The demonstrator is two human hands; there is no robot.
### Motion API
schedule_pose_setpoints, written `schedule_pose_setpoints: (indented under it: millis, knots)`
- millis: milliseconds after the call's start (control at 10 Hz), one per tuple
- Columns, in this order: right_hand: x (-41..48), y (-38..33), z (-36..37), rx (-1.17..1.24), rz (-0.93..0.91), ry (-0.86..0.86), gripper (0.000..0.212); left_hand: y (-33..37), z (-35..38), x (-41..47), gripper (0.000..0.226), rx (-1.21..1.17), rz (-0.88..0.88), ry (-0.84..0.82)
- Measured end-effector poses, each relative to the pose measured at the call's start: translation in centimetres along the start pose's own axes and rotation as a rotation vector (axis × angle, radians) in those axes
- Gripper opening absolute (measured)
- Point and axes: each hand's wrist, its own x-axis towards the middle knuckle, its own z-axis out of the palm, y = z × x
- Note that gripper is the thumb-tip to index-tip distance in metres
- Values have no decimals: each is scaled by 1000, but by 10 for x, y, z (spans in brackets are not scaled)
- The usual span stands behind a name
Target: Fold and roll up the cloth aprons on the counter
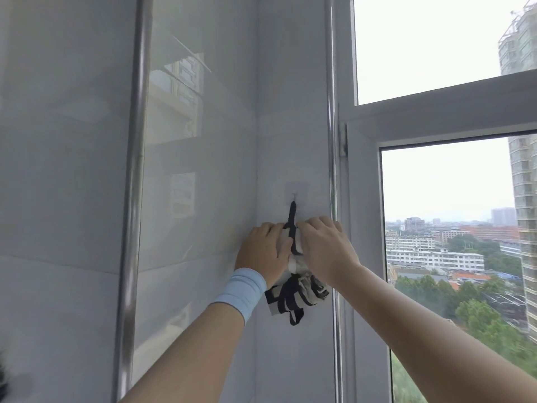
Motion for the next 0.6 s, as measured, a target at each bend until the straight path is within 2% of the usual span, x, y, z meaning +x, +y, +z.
schedule_pose_setpoints:
  millis: [100, 200, 300, 400, 600]
  knots:
    - [-14, 2, 4, -24, 32, 107, 40, 2, 3, -11, 60, -32, 42, -16]
    - [-28, 1, 6, -9, 34, 110, 43, 8, 6, -20, 55, -137, 3, -106]
    - [-28, 1, 2, -63, 1, 35, 47, 10, 2, -23, 60, -141, -26, -186]
    - [-23, -4, -9, -134, -22, -121, 51, 10, -12, -20, 64, -110, -41, -248]
    - [-19, -12, -32, -52, -9, -140, 62, 10, -39, -23, 65, -103, -29, -164]
